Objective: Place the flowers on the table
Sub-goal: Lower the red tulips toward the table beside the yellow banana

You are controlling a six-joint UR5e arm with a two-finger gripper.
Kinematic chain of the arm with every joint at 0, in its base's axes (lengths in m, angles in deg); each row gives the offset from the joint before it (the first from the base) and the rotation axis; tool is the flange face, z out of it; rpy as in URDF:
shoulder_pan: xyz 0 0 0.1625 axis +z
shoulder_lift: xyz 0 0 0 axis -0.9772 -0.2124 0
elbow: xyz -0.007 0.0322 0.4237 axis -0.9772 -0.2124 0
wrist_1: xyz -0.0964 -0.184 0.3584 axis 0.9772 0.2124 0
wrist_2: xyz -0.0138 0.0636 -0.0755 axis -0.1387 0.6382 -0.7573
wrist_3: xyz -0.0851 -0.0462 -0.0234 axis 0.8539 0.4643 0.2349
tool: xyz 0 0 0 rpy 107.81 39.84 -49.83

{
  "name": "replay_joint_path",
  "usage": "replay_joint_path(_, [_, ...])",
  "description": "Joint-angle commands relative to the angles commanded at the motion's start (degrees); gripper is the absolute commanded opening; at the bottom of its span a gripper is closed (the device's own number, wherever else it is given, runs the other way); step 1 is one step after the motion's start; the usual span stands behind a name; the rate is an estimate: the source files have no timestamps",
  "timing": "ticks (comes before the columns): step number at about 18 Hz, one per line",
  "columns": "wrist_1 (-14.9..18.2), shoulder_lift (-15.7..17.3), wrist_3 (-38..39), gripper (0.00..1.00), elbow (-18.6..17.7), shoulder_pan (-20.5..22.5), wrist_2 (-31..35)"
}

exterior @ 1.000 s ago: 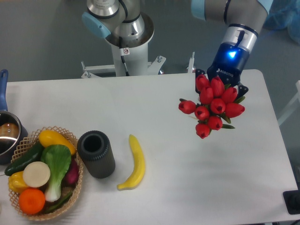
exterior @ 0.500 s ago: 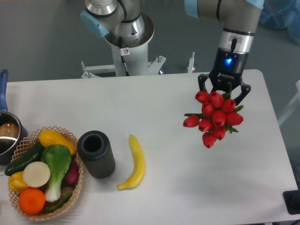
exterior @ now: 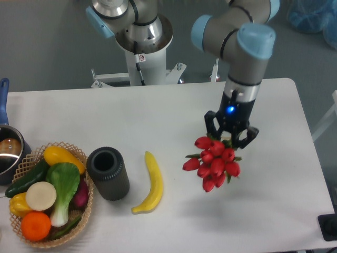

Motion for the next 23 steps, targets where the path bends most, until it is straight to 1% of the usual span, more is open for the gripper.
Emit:
replay_joint_path(4, [-0.1,-3.1,0.0,0.43,1.7,-2.9,4.5])
replay_joint_path(8, [-0.1,-7.7,0.1,0.43,5.4,-4.4,5.0])
replay_joint_path(12, [-0.1,-11.2,0.0,0.43,8.3,-5.3,6.0])
replay_joint_path(20, [-0.4,-15.5,-0.4,0.43,10.5,-6.2,5.9])
replay_joint_path(23, [-0.4,-15.9,-1.1,0.43,10.4,-6.2,5.9])
